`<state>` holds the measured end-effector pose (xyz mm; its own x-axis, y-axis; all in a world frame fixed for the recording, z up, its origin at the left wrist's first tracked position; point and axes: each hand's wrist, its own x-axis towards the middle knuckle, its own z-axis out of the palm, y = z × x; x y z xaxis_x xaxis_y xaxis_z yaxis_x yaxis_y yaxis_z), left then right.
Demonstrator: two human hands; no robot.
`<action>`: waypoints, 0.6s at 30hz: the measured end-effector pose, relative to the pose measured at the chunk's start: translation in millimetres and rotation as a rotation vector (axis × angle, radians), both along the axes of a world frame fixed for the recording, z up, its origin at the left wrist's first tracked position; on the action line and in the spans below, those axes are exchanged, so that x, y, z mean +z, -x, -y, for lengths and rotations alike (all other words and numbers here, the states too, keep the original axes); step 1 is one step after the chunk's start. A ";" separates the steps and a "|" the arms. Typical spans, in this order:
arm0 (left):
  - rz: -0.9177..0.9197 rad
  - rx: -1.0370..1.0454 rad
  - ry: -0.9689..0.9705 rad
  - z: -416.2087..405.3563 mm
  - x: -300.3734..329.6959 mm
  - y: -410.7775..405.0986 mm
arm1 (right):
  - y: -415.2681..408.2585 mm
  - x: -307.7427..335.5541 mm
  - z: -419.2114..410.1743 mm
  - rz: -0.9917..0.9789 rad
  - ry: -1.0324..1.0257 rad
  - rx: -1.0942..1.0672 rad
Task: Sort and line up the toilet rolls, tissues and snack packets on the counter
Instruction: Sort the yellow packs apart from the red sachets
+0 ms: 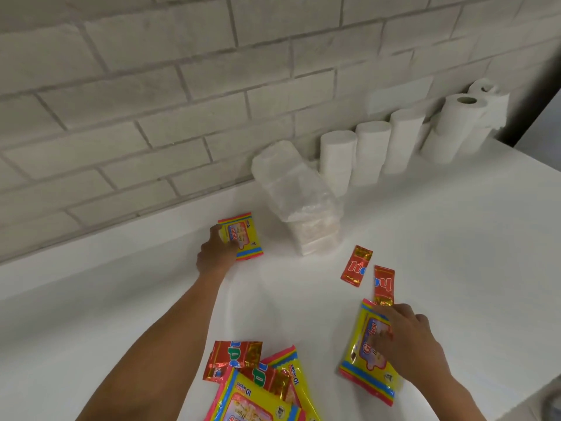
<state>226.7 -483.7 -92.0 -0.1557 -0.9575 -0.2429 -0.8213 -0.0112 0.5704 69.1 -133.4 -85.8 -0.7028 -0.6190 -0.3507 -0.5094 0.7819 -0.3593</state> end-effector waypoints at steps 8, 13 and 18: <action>0.218 -0.153 0.090 7.5 -14.7 -3.5 | 6.0 -6.4 -3.2 -0.018 -0.018 -0.061; 0.189 -0.127 0.123 -2.7 -13.9 -11.5 | 17.2 -8.6 -1.5 0.068 -0.027 -0.099; 0.113 -0.113 0.146 -34.0 -4.8 -23.9 | 27.7 -7.5 2.2 0.132 0.015 -0.112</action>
